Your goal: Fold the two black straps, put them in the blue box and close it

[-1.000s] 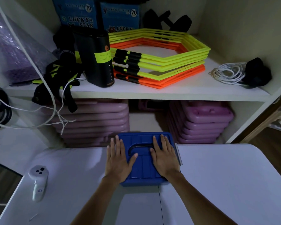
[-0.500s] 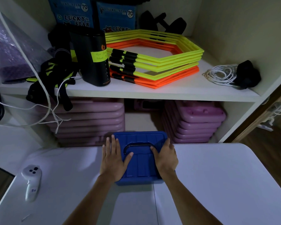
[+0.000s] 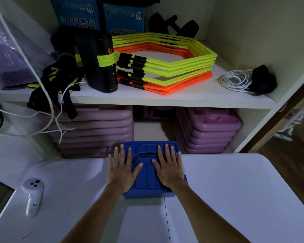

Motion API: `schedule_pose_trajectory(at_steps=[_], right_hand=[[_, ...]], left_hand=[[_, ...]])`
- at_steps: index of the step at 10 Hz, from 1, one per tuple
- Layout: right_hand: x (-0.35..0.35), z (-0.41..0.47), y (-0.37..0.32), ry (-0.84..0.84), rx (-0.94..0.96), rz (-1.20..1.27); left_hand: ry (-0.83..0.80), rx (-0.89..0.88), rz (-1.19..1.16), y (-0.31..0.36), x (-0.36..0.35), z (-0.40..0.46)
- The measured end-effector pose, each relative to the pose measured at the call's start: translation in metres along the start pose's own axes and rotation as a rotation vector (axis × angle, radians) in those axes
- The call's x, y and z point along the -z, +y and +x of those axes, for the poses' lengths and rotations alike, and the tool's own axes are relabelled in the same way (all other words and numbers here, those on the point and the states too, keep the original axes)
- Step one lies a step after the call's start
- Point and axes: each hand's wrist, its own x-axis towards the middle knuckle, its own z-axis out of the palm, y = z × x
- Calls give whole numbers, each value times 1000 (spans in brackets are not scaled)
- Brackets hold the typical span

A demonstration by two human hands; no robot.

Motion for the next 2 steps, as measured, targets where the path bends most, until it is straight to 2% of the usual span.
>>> schedule_pose_trajectory(at_steps=[1, 2], right_hand=[[20, -4, -1, -61, 8, 77], [34, -25, -3, 6, -16, 238]], left_hand=[[-3, -14, 1, -1, 11, 4], [173, 0, -110, 2, 10, -16]])
